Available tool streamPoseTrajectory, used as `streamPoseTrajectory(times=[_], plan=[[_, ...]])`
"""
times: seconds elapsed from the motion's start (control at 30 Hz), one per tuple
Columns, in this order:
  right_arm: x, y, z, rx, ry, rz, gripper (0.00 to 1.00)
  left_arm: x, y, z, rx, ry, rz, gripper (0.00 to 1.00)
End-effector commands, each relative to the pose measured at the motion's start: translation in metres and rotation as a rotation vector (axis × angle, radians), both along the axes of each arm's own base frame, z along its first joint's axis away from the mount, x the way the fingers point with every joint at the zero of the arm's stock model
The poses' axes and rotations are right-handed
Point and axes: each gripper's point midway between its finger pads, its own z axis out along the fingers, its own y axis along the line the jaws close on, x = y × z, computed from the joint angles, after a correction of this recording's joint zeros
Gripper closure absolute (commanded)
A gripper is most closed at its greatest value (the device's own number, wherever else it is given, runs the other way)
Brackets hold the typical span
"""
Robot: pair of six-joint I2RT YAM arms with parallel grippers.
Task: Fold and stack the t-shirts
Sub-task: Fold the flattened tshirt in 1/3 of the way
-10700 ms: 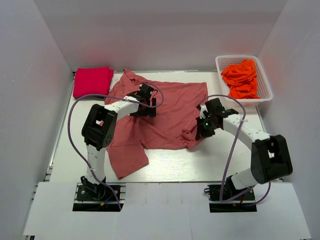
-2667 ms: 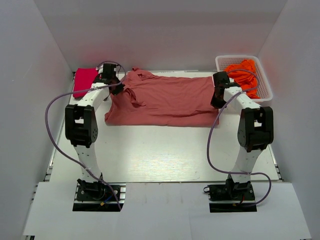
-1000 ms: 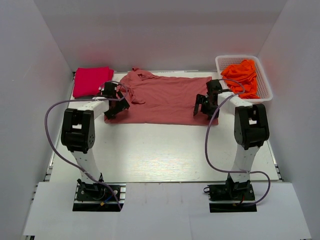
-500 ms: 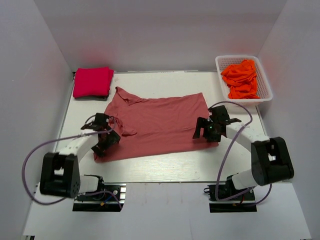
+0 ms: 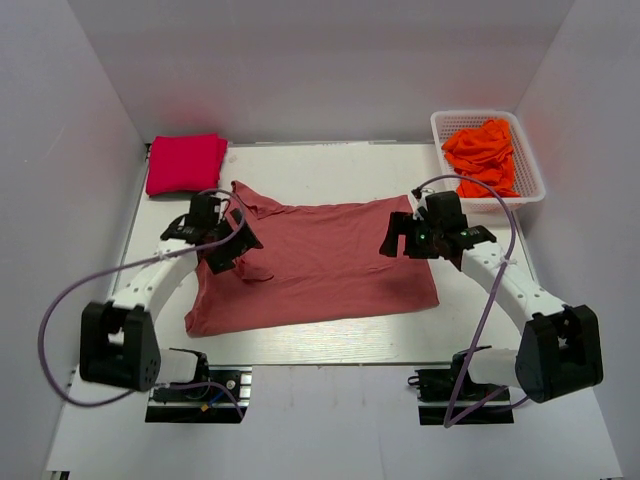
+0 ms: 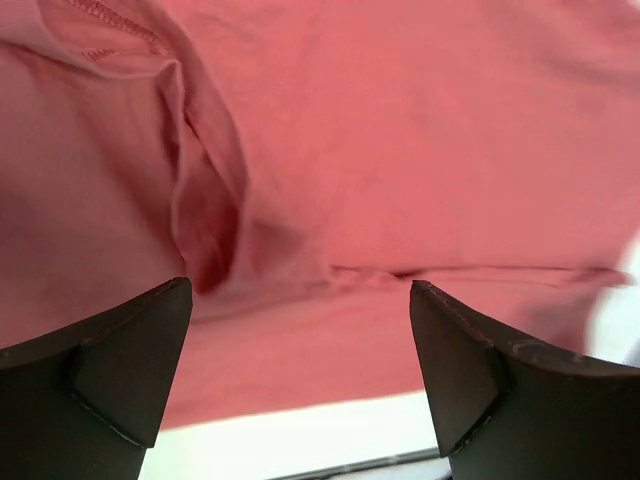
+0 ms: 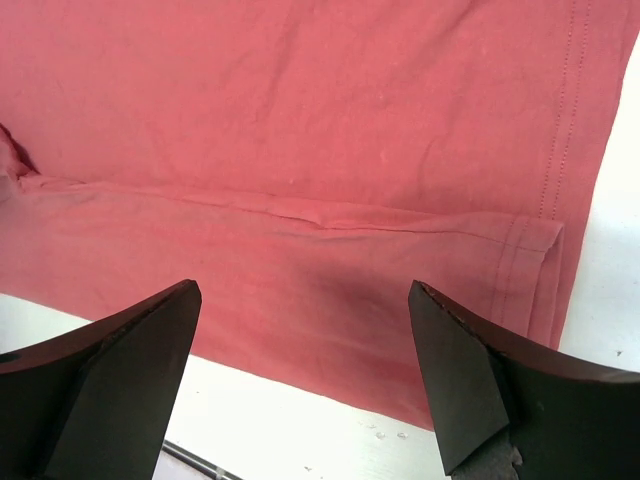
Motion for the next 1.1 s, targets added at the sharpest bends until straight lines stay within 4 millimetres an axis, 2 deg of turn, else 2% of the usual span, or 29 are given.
streamPoseTrajectory(times=[0.0, 0.03, 0.07, 0.1, 0.13, 0.23, 0.27, 0.33, 0.37, 0.47, 0.57, 0.6, 0.67, 0.7, 0.83, 0.87, 1.03, 1.07], plan=[[0.01, 0.0, 0.006, -0.009, -0.029, -0.005, 0.1, 0.002, 0.004, -0.019, 0.09, 0.058, -0.055, 0.0], [0.011, -0.002, 0.005, -0.017, -0.03, -0.008, 0.1, -0.001, 0.007, -0.025, 0.104, 0.083, -0.05, 0.05], [0.013, -0.002, 0.004, -0.024, -0.026, -0.01, 0.1, 0.003, 0.006, -0.02, 0.106, 0.066, -0.057, 0.08], [0.012, -0.004, 0.002, -0.035, -0.019, -0.015, 0.1, 0.003, 0.006, -0.023, 0.108, 0.076, -0.058, 0.1], [0.014, -0.005, 0.003, -0.035, -0.017, -0.018, 0.1, 0.008, 0.003, -0.02, 0.092, 0.052, -0.064, 0.13], [0.016, -0.006, -0.001, -0.052, -0.009, -0.02, 0.1, 0.007, -0.004, -0.02, 0.071, 0.035, -0.084, 0.26], [0.016, -0.007, -0.004, -0.06, 0.0, -0.026, 0.1, 0.004, -0.003, -0.024, 0.073, 0.045, -0.084, 0.34], [0.019, -0.01, -0.004, -0.078, 0.003, -0.04, 0.1, 0.001, -0.008, -0.034, 0.067, 0.072, -0.101, 0.41], [0.018, -0.012, -0.006, -0.087, 0.009, -0.043, 0.1, 0.0, -0.007, -0.041, 0.071, 0.098, -0.102, 0.49], [0.019, -0.017, -0.005, -0.105, 0.011, -0.068, 0.1, -0.003, 0.0, -0.048, 0.126, 0.133, -0.086, 0.52], [0.021, -0.02, 0.001, -0.118, -0.021, -0.084, 0.1, -0.003, -0.004, -0.051, 0.125, 0.136, -0.096, 0.64], [0.023, -0.023, 0.001, -0.131, -0.029, -0.09, 0.1, -0.001, -0.008, -0.047, 0.106, 0.119, -0.105, 0.73], [0.022, -0.024, 0.001, -0.133, -0.026, -0.099, 0.1, 0.001, -0.01, -0.045, 0.095, 0.106, -0.109, 0.82], [0.021, -0.024, 0.001, -0.13, -0.019, -0.104, 0.1, 0.001, -0.01, -0.045, 0.095, 0.106, -0.109, 0.98], [0.017, -0.026, -0.003, -0.13, -0.009, -0.114, 0.1, 0.004, -0.016, -0.046, 0.089, 0.099, -0.145, 1.0], [0.018, -0.032, -0.003, -0.153, -0.016, -0.138, 0.1, 0.009, -0.017, -0.042, 0.09, 0.077, -0.152, 1.0], [0.018, -0.035, -0.002, -0.161, -0.03, -0.15, 0.1, 0.024, -0.03, -0.031, 0.057, 0.006, -0.197, 1.0], [0.018, -0.036, -0.001, -0.16, -0.035, -0.151, 0.1, 0.03, -0.034, -0.024, 0.046, -0.018, -0.202, 1.0]])
